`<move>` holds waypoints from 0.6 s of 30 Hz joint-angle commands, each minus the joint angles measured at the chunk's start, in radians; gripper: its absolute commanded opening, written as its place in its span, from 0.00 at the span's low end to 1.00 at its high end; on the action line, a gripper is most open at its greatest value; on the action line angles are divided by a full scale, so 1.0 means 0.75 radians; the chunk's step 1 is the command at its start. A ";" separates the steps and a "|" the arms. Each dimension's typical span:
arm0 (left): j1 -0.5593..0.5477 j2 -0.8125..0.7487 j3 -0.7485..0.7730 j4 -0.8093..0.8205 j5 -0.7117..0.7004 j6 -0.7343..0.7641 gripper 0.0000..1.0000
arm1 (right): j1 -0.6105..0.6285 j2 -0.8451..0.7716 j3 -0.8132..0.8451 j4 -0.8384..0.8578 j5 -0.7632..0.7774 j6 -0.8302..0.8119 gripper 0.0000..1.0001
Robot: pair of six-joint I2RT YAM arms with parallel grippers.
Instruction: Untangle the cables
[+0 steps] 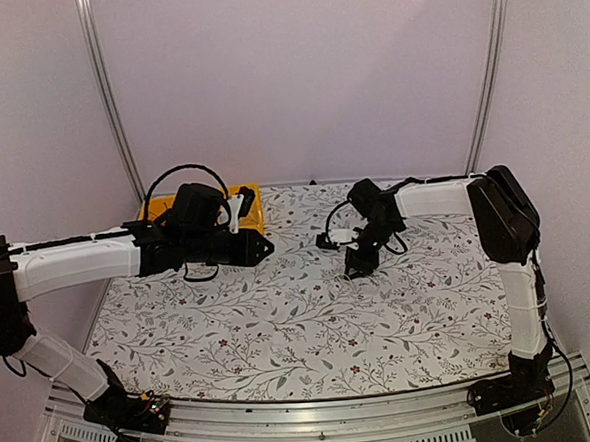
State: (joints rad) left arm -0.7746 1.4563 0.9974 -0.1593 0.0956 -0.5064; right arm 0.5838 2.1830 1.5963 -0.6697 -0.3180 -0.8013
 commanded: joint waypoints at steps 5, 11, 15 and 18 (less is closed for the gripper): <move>-0.010 -0.074 -0.067 0.027 -0.071 -0.032 0.29 | 0.045 0.079 0.074 0.027 0.063 -0.171 0.52; -0.011 -0.070 -0.074 0.060 -0.085 -0.031 0.29 | 0.082 0.034 0.033 0.039 0.043 -0.365 0.45; -0.010 -0.055 -0.080 0.084 -0.084 -0.037 0.29 | 0.113 -0.020 0.011 0.050 0.050 -0.474 0.00; -0.011 -0.041 -0.095 0.129 -0.098 -0.034 0.29 | 0.123 -0.048 0.049 -0.016 0.059 -0.488 0.00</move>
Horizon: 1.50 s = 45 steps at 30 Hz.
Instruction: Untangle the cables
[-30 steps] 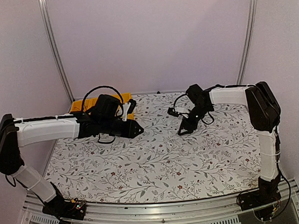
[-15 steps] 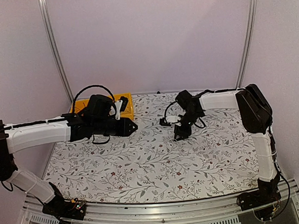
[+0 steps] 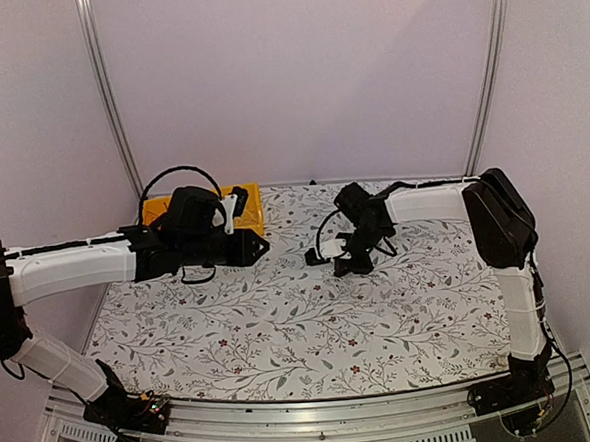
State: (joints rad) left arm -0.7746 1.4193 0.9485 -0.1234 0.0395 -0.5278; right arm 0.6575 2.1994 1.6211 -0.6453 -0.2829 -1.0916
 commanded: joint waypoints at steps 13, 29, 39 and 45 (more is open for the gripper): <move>-0.063 0.181 -0.042 0.739 0.303 0.153 0.54 | 0.025 -0.356 0.422 -0.416 -0.061 0.257 0.00; -0.070 0.790 0.345 1.021 0.416 0.239 0.27 | 0.027 -0.344 0.896 -0.623 -0.180 0.531 0.00; -0.057 0.805 0.095 1.101 0.474 0.231 0.11 | 0.023 -0.507 1.005 -0.292 -0.034 0.632 0.00; -0.030 0.802 -0.031 1.079 0.415 0.206 0.04 | -0.006 -0.568 1.050 -0.076 0.029 0.679 0.00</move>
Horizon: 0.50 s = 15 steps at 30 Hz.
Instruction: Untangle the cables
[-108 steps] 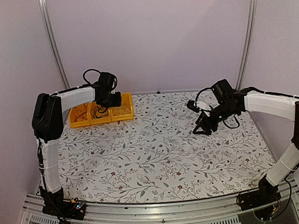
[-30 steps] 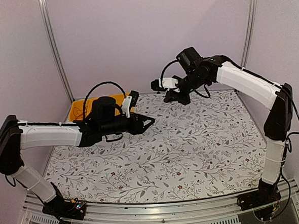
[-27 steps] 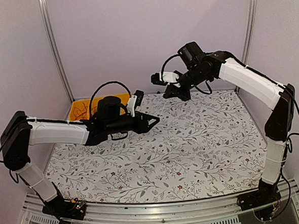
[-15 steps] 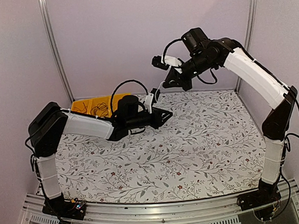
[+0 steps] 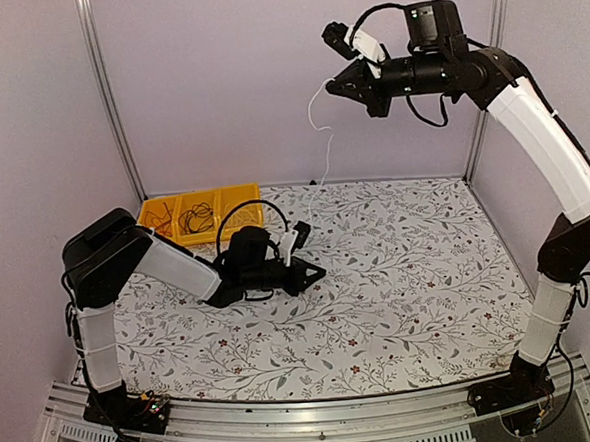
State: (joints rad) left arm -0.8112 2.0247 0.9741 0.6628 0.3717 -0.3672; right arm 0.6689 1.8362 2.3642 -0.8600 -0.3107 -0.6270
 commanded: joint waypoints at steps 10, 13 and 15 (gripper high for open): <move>0.031 -0.265 -0.206 -0.082 -0.109 -0.061 0.34 | -0.027 -0.147 -0.079 0.220 0.075 0.065 0.00; 0.014 -0.455 -0.263 -0.092 -0.180 -0.040 0.40 | -0.026 -0.156 -0.119 0.211 0.077 0.066 0.00; 0.005 -0.559 -0.266 -0.104 -0.223 -0.026 0.43 | -0.027 -0.155 -0.137 0.201 0.073 0.074 0.00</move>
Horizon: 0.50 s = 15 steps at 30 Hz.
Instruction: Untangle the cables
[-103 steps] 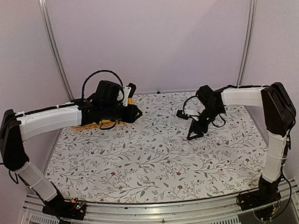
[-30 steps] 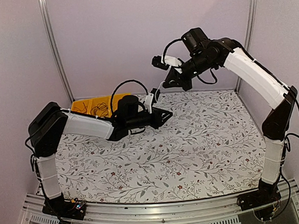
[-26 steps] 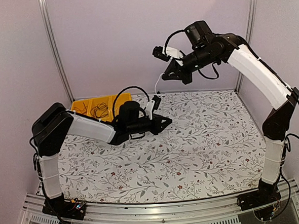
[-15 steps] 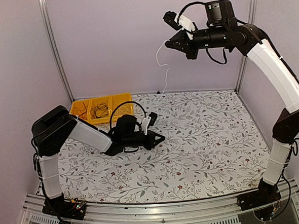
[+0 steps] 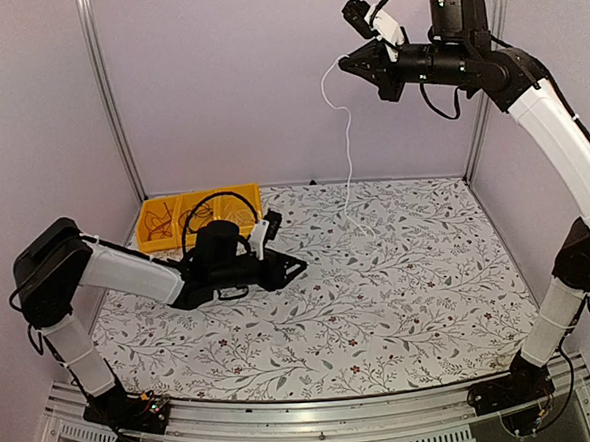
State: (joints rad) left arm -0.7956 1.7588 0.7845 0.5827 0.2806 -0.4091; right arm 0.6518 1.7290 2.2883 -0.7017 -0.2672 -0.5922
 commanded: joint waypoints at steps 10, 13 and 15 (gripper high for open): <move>-0.025 -0.228 0.328 -0.227 -0.160 0.031 0.64 | -0.004 0.035 -0.092 -0.026 -0.014 0.054 0.00; -0.023 -0.151 0.418 -0.239 -0.235 0.031 0.64 | -0.004 0.050 -0.092 -0.028 -0.028 0.061 0.00; -0.023 -0.086 0.508 -0.301 -0.306 0.030 0.64 | -0.004 0.060 -0.088 -0.030 -0.036 0.069 0.00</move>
State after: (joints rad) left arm -0.8066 1.6093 1.0740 0.4545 0.1493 -0.3927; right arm 0.6514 1.7496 2.2242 -0.7185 -0.2722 -0.5655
